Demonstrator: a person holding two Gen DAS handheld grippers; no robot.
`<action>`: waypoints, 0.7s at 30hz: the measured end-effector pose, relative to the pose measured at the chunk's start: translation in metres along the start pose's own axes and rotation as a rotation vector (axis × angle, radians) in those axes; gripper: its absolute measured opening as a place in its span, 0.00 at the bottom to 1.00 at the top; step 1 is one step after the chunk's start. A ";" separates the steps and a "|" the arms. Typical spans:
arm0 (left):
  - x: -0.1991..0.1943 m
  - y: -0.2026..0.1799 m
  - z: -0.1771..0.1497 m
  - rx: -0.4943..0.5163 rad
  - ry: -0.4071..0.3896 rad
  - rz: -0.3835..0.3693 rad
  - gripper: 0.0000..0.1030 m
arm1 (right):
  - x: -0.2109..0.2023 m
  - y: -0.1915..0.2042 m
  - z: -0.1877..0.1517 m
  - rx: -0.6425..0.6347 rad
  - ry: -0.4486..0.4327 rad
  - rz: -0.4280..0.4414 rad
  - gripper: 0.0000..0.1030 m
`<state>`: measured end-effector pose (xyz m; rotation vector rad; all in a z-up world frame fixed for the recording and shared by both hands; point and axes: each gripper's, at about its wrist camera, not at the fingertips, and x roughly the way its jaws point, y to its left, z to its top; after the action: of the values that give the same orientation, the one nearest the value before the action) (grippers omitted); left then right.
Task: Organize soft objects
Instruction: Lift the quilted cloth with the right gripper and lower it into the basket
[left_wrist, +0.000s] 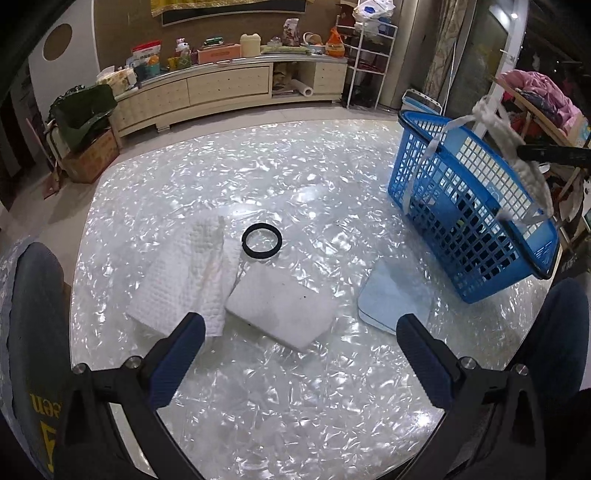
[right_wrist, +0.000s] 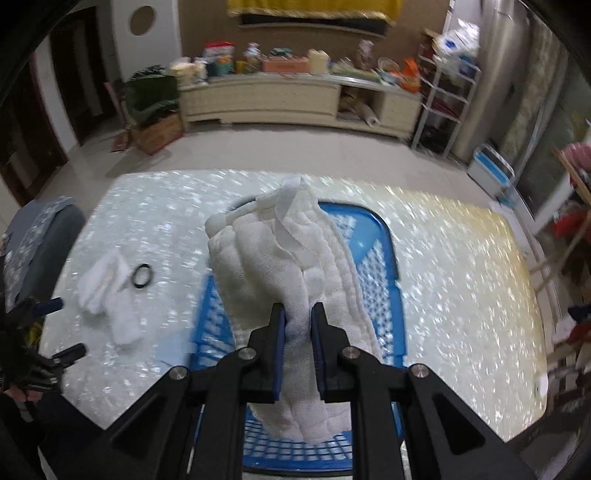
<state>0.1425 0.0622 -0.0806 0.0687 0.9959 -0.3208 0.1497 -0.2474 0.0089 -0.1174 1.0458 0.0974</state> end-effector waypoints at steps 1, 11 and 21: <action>0.001 0.000 0.000 0.002 0.002 0.000 1.00 | 0.005 -0.009 -0.001 0.011 0.012 -0.009 0.13; 0.029 0.006 -0.002 0.014 0.048 0.015 1.00 | 0.056 -0.028 -0.003 0.050 0.140 -0.011 0.13; 0.058 0.012 -0.001 0.080 0.074 0.021 0.94 | 0.091 -0.031 0.002 0.025 0.259 0.001 0.13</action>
<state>0.1745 0.0598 -0.1306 0.1648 1.0548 -0.3412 0.2009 -0.2758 -0.0678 -0.1083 1.3055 0.0712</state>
